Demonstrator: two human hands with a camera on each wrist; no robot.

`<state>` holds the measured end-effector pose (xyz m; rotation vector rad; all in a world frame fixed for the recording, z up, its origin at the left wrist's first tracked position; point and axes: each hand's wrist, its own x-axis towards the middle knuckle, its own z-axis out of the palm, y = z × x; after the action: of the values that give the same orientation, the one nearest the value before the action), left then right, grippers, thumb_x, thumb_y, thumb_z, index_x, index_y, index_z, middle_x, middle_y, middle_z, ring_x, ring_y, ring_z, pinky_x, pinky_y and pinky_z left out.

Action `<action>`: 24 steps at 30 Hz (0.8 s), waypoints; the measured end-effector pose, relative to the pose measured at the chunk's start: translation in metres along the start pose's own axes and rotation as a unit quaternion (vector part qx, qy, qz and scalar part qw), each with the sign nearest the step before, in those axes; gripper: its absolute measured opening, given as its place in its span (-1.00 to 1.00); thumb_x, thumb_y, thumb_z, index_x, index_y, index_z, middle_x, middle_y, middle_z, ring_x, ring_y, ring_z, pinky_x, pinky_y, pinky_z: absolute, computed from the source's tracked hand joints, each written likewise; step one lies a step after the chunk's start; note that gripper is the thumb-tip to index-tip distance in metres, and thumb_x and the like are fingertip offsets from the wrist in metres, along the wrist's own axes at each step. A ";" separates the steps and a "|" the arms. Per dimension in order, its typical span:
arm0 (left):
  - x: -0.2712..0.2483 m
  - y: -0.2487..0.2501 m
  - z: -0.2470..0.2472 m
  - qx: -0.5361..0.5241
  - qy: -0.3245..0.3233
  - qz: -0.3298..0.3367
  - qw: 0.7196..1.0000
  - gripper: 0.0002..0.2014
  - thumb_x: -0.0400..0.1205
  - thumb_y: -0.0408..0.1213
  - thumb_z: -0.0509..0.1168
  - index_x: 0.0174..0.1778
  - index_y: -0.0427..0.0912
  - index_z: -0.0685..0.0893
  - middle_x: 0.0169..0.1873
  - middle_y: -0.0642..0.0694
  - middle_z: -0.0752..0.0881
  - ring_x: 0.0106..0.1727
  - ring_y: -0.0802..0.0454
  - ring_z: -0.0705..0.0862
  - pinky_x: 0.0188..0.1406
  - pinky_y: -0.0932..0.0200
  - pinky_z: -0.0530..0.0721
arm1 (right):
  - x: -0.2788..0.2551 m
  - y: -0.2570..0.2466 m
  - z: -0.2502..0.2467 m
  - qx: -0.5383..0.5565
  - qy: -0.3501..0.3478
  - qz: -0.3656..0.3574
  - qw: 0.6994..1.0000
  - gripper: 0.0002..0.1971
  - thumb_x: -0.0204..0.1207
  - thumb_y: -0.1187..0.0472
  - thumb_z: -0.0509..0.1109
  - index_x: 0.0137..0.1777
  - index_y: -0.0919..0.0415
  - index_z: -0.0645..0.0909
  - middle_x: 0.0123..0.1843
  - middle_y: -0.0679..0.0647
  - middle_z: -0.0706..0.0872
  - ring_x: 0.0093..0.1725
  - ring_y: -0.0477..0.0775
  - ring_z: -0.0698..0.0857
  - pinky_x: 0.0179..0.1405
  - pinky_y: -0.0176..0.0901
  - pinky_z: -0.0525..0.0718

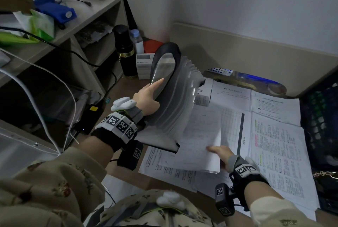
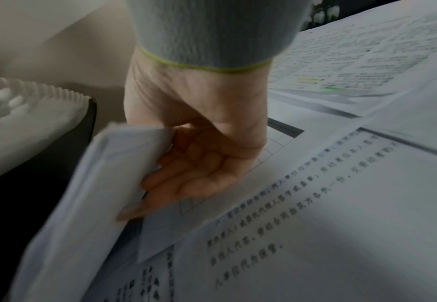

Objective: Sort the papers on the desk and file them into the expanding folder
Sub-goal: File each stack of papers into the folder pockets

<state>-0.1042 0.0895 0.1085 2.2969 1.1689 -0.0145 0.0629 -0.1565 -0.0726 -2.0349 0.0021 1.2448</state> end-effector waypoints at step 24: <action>0.001 -0.004 0.004 -0.014 -0.006 0.024 1.000 -0.10 0.46 -0.49 0.16 0.61 0.42 0.13 0.63 -0.09 0.31 0.52 -0.23 0.42 0.45 0.01 0.44 | -0.033 -0.032 0.004 -0.110 0.077 -0.124 0.983 -0.53 0.62 0.16 0.26 0.45 0.40 0.41 0.40 0.25 0.57 0.39 0.26 0.53 0.41 0.01 0.46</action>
<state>-0.1057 0.0900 0.1035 2.2978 1.1005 0.0061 0.0539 -0.1432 -0.0296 -2.2370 -0.3208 0.9648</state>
